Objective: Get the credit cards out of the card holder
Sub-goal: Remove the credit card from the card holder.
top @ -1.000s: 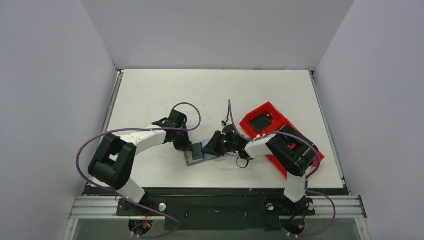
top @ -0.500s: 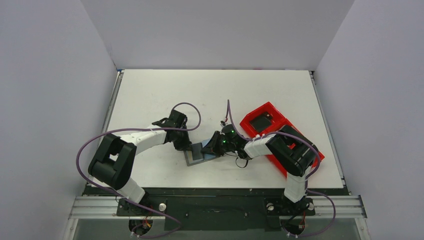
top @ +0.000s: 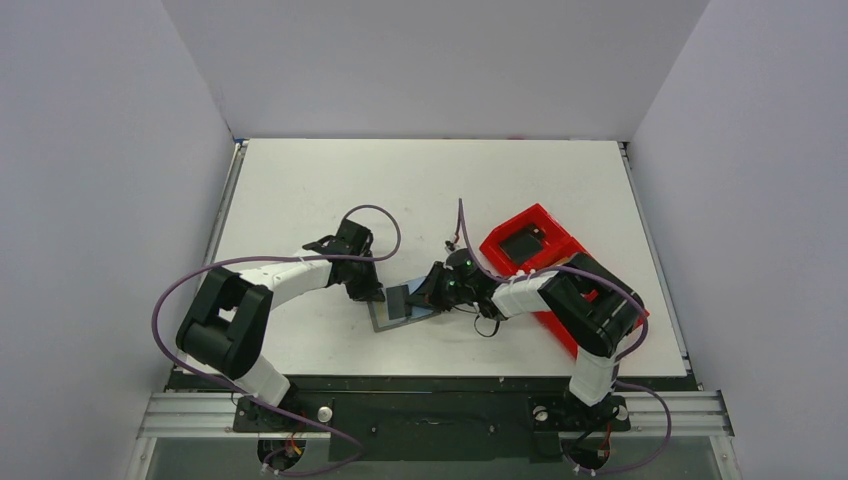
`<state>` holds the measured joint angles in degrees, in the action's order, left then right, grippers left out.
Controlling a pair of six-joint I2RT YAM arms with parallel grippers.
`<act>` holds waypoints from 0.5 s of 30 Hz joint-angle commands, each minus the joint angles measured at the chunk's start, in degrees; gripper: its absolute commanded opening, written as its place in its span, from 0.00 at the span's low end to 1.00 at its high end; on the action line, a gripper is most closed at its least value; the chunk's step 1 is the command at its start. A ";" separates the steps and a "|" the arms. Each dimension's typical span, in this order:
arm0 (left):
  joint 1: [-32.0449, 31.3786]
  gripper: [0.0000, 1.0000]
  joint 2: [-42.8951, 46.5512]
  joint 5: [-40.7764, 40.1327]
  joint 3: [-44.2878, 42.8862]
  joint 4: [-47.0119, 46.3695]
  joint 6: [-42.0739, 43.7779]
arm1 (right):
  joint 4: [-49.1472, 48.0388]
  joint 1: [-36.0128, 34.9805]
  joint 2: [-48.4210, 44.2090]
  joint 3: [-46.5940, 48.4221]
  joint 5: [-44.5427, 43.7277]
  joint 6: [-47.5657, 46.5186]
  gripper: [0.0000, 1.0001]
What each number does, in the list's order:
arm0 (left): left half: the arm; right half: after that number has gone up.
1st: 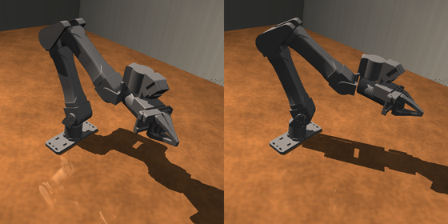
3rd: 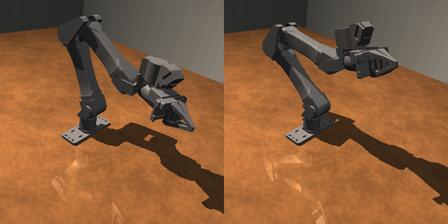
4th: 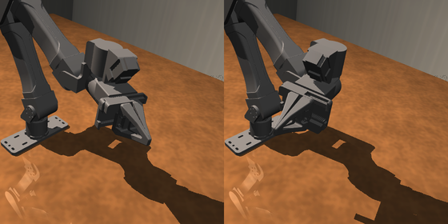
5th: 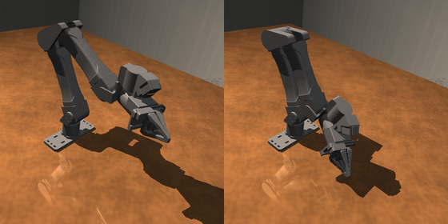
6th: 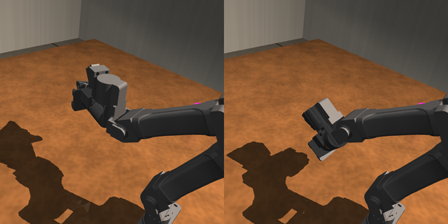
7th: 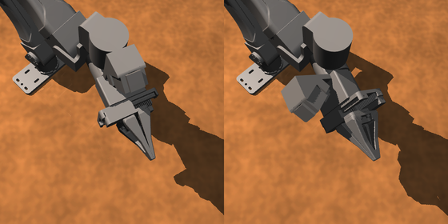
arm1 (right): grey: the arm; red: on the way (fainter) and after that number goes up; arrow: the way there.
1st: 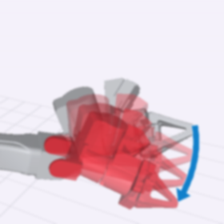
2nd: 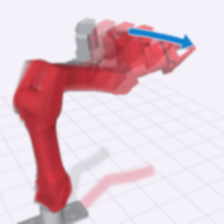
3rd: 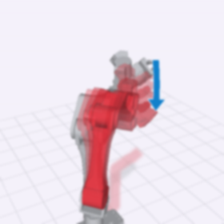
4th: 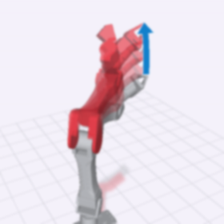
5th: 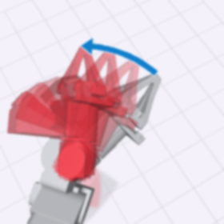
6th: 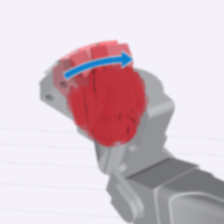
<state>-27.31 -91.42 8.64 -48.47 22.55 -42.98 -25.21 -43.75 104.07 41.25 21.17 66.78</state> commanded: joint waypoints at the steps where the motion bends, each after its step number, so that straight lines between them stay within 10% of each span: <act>1: 0.76 0.00 -1.01 -3.72 2.12 3.14 2.26 | 2.54 0.76 -3.03 -1.18 -3.43 -2.27 0.00; 15: 0.86 0.00 -0.41 -3.47 1.67 3.68 2.50 | 11.43 1.65 -8.71 -0.24 -7.62 -6.74 0.00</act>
<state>-27.16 -91.39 8.75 -48.40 22.52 -42.78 -17.63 -42.81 98.78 40.97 17.58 63.18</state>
